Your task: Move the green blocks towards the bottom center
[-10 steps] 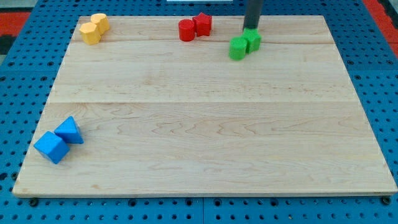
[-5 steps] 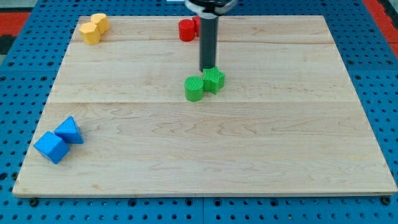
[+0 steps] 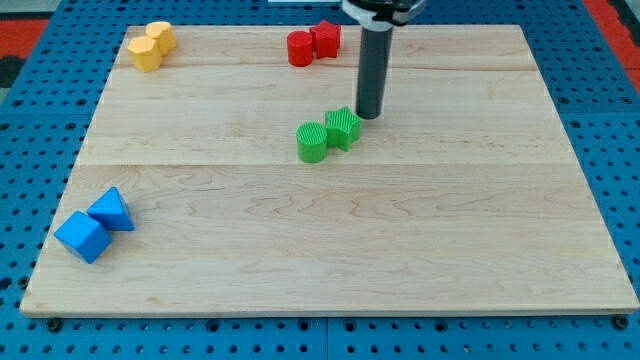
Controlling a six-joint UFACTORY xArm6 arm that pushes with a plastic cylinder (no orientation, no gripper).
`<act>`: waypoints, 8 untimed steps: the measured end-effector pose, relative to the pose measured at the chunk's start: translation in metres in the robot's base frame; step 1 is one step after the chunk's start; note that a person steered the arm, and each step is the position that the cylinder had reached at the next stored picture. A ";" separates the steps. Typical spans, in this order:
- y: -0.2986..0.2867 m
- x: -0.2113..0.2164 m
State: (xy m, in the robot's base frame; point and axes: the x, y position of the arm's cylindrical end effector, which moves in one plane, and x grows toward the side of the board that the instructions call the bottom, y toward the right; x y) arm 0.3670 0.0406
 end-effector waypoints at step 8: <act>-0.025 0.116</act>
